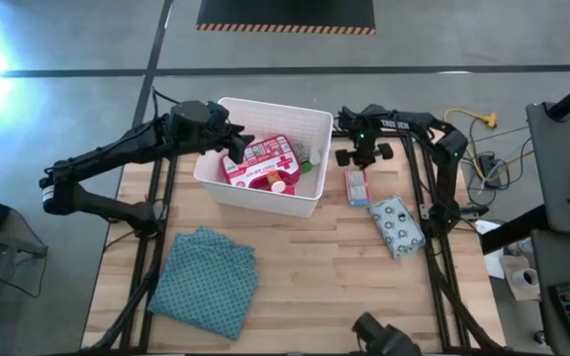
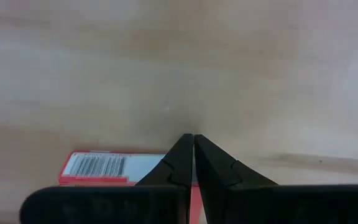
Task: Pick & place medical supplies in basket/bin
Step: Put the red medicine box into the white bin
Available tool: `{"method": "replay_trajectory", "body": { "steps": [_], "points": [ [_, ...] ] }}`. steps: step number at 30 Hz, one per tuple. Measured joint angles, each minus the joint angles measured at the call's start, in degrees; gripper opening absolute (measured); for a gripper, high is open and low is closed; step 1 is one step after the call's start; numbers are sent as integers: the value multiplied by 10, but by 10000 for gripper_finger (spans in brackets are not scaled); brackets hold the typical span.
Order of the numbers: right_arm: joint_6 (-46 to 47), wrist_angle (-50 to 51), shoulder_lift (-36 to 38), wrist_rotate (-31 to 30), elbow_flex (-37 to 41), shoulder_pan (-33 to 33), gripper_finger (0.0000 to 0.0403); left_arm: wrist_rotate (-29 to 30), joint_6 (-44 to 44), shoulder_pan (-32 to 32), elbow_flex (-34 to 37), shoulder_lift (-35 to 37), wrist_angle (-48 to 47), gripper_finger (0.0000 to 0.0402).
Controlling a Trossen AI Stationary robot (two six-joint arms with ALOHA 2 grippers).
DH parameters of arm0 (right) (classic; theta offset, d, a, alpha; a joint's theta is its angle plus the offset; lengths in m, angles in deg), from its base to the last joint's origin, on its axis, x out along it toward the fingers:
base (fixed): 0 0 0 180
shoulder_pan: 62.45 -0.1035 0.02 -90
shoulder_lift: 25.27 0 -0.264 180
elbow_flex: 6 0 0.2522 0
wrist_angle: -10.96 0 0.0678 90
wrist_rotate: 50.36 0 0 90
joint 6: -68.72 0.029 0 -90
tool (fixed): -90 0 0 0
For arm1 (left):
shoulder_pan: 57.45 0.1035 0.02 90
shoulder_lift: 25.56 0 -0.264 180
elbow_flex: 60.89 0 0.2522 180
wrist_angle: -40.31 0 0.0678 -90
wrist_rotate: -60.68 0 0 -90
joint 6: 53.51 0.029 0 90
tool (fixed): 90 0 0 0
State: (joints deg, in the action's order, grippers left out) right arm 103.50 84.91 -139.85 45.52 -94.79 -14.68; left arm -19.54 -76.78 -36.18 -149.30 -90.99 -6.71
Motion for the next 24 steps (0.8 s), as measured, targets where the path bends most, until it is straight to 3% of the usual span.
{"method": "replay_trajectory", "body": {
  "steps": [7,10,12,17,21,24],
  "points": [
    [-82,133,18,164,8,-19,13,0,0,0,0,0,0,225],
    [-158,194,42,199,8,-38,13,0,1,0,0,0,0,225],
    [-198,219,65,189,9,-52,13,0,2,0,0,0,0,225],
    [-190,166,152,45,13,-79,13,0,2,0,0,0,0,225],
    [-226,115,241,36,31,-102,13,-7,2,-1,0,0,0,225],
    [-221,92,304,24,53,-128,13,-57,3,-1,0,0,0,225]
  ]
}}
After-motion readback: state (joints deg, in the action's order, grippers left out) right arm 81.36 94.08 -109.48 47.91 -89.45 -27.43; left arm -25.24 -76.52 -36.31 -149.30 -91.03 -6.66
